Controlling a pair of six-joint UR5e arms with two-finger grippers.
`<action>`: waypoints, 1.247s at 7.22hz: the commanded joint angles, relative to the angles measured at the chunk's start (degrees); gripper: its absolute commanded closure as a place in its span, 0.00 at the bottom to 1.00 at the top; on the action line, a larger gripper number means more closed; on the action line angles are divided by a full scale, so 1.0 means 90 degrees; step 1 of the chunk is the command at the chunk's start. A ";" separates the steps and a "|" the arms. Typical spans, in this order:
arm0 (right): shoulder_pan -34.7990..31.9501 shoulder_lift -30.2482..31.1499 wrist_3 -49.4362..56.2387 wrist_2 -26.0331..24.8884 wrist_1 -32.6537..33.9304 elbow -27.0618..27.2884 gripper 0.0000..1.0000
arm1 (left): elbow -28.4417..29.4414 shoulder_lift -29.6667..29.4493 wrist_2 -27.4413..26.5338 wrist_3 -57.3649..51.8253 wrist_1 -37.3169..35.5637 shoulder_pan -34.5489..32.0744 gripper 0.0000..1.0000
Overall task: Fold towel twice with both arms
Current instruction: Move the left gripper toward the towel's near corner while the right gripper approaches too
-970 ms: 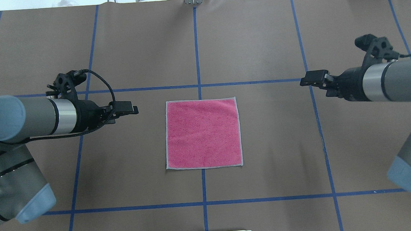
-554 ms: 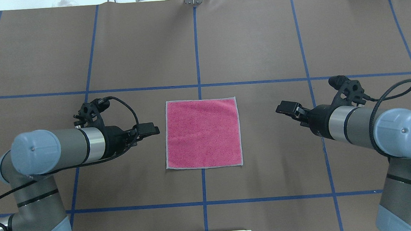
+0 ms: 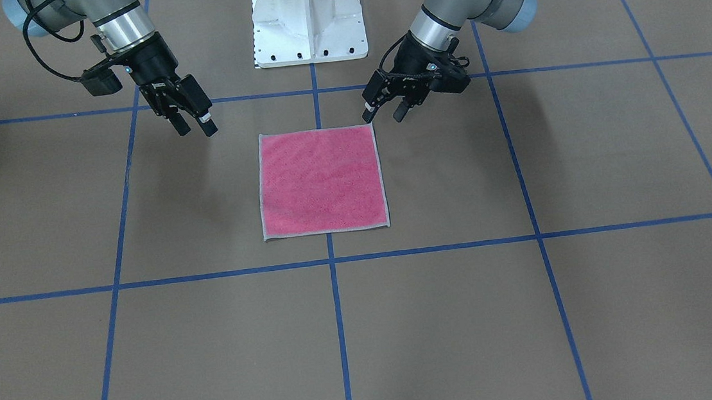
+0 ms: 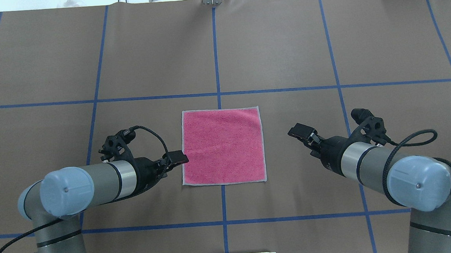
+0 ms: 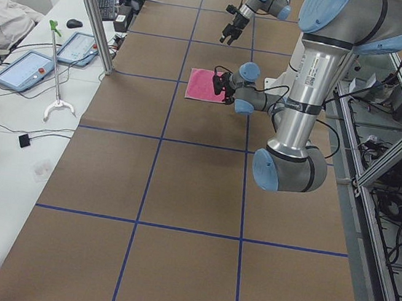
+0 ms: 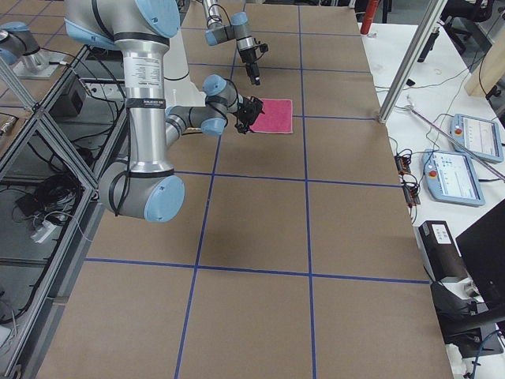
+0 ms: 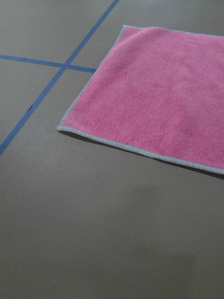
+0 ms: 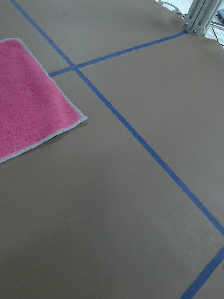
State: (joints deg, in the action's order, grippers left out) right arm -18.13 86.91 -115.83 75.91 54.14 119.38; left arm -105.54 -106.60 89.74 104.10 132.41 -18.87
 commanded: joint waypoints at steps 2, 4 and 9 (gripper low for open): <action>0.0149 -0.0086 -0.0177 -0.0232 0.0000 0.0007 0.01 | 0.0212 -0.0363 -0.0049 0.0308 -0.0611 0.0193 0.22; 0.0197 -0.0096 -0.0177 -0.0339 0.0000 0.0007 0.01 | 0.0339 -0.0363 -0.0049 0.0289 -0.0611 0.0193 0.24; 0.0207 -0.0135 -0.0167 -0.0388 0.0000 0.0007 0.01 | 0.0437 -0.0392 -0.0049 0.0269 -0.0611 0.0359 0.58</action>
State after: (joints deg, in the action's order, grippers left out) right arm -16.26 85.71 -117.34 72.60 54.14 119.44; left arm -101.63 -110.24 89.30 106.67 126.91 -15.80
